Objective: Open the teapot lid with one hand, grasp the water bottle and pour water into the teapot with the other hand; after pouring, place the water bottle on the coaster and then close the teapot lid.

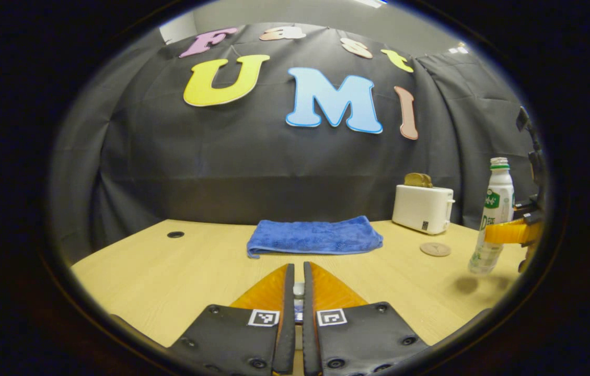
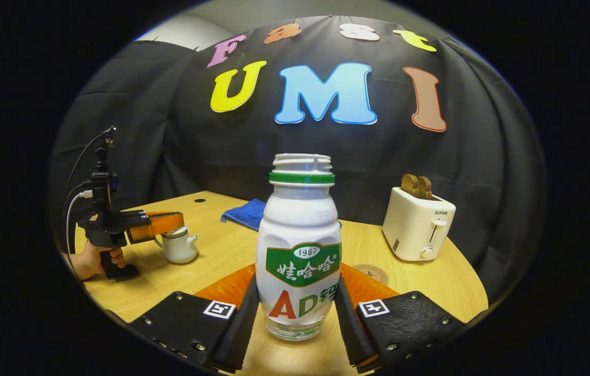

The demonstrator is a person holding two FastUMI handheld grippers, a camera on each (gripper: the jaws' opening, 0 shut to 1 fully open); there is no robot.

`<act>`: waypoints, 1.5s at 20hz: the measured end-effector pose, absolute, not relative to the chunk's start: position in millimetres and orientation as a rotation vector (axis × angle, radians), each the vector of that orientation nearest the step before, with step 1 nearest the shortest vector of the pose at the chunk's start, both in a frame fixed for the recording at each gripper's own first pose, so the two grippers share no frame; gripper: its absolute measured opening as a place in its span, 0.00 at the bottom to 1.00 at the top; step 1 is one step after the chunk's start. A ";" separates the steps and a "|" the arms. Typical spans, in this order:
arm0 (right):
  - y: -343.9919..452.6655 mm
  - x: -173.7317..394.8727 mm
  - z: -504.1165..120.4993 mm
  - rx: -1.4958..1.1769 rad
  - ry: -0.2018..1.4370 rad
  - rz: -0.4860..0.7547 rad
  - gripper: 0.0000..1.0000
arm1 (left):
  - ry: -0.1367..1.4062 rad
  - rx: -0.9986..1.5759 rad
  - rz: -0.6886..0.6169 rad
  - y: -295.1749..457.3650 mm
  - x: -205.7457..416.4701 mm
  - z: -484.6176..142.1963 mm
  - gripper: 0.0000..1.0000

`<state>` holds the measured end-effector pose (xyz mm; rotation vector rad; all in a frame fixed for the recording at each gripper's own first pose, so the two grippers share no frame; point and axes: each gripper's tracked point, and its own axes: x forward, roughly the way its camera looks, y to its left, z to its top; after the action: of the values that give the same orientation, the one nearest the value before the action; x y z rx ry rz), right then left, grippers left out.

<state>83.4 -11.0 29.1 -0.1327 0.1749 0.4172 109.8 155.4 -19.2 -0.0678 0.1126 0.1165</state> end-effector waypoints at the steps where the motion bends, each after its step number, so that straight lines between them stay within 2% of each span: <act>1: -14.0 85.3 26.9 -0.132 0.177 0.409 0.71 | 0.115 -0.068 0.118 154.7 108.8 -19.5 0.17; 4: -21.1 90.4 17.2 -0.124 0.206 0.396 0.71 | 0.121 -0.062 0.119 153.6 109.5 -20.7 0.17; 5: -22.7 91.0 15.5 -0.125 0.212 0.391 0.71 | 0.133 -0.063 0.119 153.2 109.1 -24.6 0.12; 6: -24.4 92.4 14.9 -0.127 0.214 0.386 0.71 | 0.131 -0.058 0.119 153.5 111.6 -24.3 0.17; 11: -28.2 98.7 12.5 -0.108 0.213 0.368 0.71 | 0.134 -0.029 0.124 152.0 109.7 -23.8 0.17; 14: -33.8 104.5 24.2 -0.098 0.172 0.344 0.71 | 0.100 -0.029 0.115 151.2 106.2 -13.6 0.23; 19: -55.3 134.8 45.1 -0.043 0.133 0.258 0.71 | -0.020 -0.022 0.123 143.2 72.5 43.7 0.60; 21: -68.3 153.5 50.9 -0.043 0.121 0.209 0.71 | -0.063 -0.015 0.113 134.1 48.0 65.3 0.82; 25: -94.2 203.1 45.5 -0.030 0.121 0.090 0.71 | -0.117 0.040 0.110 129.6 -4.2 88.0 0.96; 27: -99.0 225.2 34.9 -0.039 0.131 0.051 0.71 | -0.121 0.060 0.150 140.9 -24.5 90.7 1.00; 30: -96.4 247.8 21.8 -0.058 0.147 0.033 0.71 | -0.106 0.053 0.122 136.2 -37.4 84.7 1.00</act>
<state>247.8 -96.4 21.8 -0.0579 0.1466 0.0333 -37.4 136.2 84.7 0.0532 -0.1058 0.1223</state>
